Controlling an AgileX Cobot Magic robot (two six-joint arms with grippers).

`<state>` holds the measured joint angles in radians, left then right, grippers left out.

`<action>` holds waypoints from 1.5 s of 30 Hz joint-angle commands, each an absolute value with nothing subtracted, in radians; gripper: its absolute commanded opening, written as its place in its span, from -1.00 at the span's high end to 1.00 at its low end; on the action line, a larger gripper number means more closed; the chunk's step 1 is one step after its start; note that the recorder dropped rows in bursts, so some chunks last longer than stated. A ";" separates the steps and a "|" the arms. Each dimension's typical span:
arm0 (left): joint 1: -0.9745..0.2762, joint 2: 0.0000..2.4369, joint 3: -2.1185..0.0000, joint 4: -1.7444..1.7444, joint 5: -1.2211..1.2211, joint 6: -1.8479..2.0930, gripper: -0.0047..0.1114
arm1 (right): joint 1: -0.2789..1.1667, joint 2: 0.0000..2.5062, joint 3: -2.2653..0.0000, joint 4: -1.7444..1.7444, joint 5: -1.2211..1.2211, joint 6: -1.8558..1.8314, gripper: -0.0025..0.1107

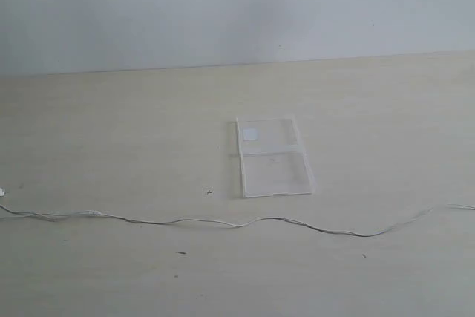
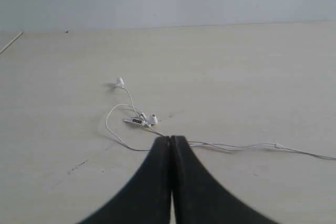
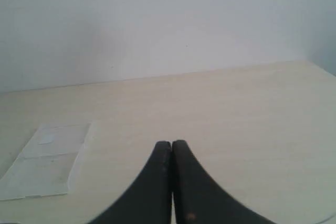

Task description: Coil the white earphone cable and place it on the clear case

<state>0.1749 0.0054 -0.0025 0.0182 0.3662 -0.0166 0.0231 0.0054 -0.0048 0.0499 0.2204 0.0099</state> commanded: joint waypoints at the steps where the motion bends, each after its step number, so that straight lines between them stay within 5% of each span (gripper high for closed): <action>1: 0.169 0.000 0.000 0.012 0.356 -0.021 0.92 | 0.024 0.000 0.000 0.005 0.111 -0.035 0.96; 14: 0.169 0.000 0.000 0.012 0.356 -0.021 0.92 | 0.024 0.000 0.000 0.060 -0.711 0.032 0.96; 16: 0.169 0.000 0.000 0.012 0.356 -0.021 0.92 | 0.024 0.010 -0.137 0.190 -0.578 -0.056 0.96; 20: 0.169 0.000 0.000 0.012 0.356 -0.021 0.92 | 0.024 0.426 -0.713 0.205 -0.066 -0.334 0.96; 23: 0.169 0.000 0.000 0.012 0.356 -0.021 0.92 | 0.024 0.882 -1.194 0.203 0.684 -0.332 0.96; 26: 0.169 0.000 0.000 0.012 0.356 -0.021 0.92 | 0.024 1.184 -1.467 0.239 0.808 -0.331 0.96; 34: 0.169 0.000 0.000 0.012 0.356 -0.021 0.92 | 0.024 1.533 -1.593 0.555 0.680 -0.123 0.96; 45: 0.169 0.000 0.000 0.012 0.356 -0.021 0.92 | 0.213 1.891 -1.593 0.639 1.168 -0.595 0.96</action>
<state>0.1749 0.0054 -0.0025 0.0182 0.3662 -0.0166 0.1427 1.8078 -1.5853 0.6353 1.0380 -0.4660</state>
